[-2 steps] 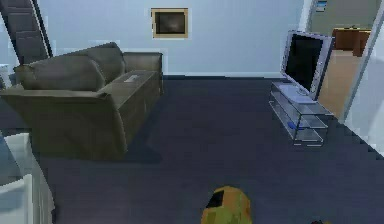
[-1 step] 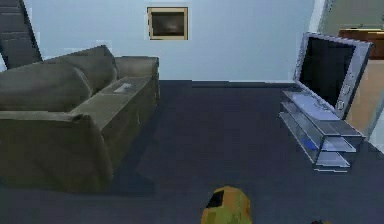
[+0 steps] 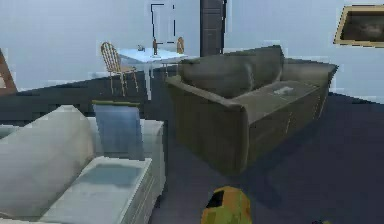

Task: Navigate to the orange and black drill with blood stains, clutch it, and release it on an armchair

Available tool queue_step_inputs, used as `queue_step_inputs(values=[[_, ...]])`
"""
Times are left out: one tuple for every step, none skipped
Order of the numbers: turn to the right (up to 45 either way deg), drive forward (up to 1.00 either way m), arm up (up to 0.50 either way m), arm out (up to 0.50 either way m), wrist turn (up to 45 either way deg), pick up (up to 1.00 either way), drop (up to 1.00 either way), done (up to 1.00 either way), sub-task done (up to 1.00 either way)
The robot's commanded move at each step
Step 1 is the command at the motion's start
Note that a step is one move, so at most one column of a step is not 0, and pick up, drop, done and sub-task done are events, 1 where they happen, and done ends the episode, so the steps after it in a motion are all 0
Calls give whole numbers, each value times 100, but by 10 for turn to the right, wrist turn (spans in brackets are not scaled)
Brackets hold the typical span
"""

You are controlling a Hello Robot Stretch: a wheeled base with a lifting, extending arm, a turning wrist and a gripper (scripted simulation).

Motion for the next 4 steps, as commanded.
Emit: queue_step_inputs(values=[[-450,0,0,0,0,0,0,0,0],[-450,0,0,0,0,0,0,0,0],[-210,0,0,0,0,0,0,0,0],[0,0,0,48,0,0,0,0,0]])
